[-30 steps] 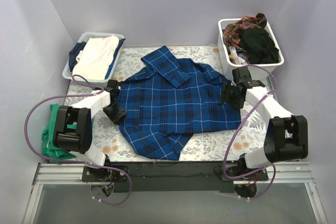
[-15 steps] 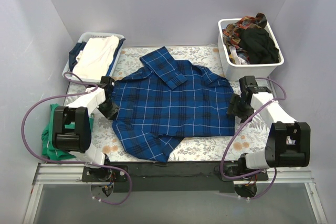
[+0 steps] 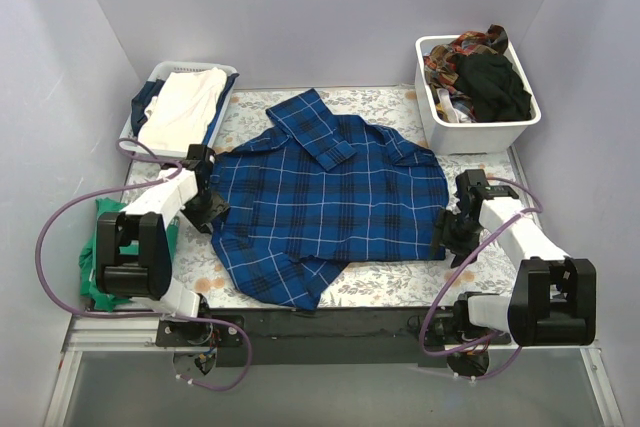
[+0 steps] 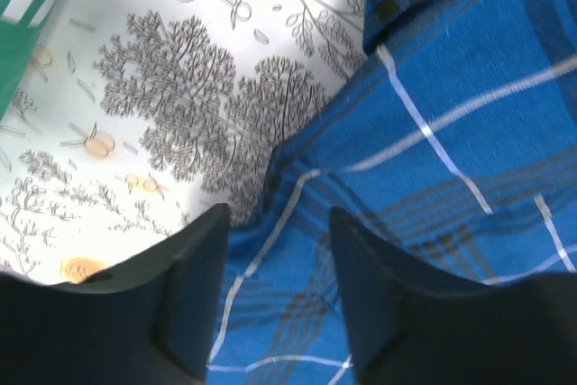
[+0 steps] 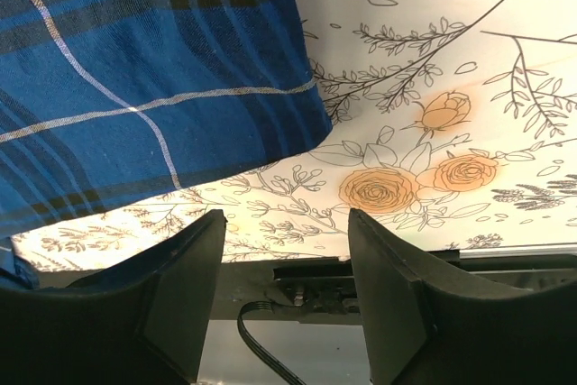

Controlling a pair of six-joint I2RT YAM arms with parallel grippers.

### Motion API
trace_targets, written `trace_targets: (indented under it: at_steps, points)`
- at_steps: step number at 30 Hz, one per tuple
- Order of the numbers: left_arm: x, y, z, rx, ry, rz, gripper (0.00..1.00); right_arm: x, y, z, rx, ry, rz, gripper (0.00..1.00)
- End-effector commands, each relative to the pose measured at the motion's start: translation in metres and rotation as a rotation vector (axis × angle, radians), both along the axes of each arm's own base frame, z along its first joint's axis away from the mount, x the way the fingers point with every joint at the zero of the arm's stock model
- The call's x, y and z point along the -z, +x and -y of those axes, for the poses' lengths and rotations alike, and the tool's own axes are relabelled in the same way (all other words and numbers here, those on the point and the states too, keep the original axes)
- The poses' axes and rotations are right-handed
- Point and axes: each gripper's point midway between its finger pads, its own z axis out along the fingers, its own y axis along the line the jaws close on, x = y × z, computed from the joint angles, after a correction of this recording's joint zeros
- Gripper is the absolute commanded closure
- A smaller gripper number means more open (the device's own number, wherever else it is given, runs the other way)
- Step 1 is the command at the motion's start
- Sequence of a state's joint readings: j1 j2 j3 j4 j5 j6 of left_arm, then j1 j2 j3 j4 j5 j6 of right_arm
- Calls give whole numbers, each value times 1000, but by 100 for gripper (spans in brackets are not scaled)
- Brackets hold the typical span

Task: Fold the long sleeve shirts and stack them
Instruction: Fold the shirt

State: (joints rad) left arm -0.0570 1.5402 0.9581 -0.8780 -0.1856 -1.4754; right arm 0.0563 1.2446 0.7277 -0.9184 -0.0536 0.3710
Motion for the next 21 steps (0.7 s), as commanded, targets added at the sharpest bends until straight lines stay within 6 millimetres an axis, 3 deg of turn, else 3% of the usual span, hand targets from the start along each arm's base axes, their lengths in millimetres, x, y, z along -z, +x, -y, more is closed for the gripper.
trace_targets:
  at_steps: [1, 3, 15, 21]
  points:
    - [-21, -9, 3, 5, -23, 38, 47, -2, 1, -5, 19, 25, 0, 35]
    - [-23, -13, 3, 5, -24, 38, 39, 1, 2, -4, 26, 17, -11, 36]
    - [-18, -32, 8, -2, -60, 13, 35, 24, 15, 1, 68, -18, 1, 49]
    - [-17, -53, 14, 7, -97, -14, 35, 26, 25, -2, 86, -7, 18, 64]
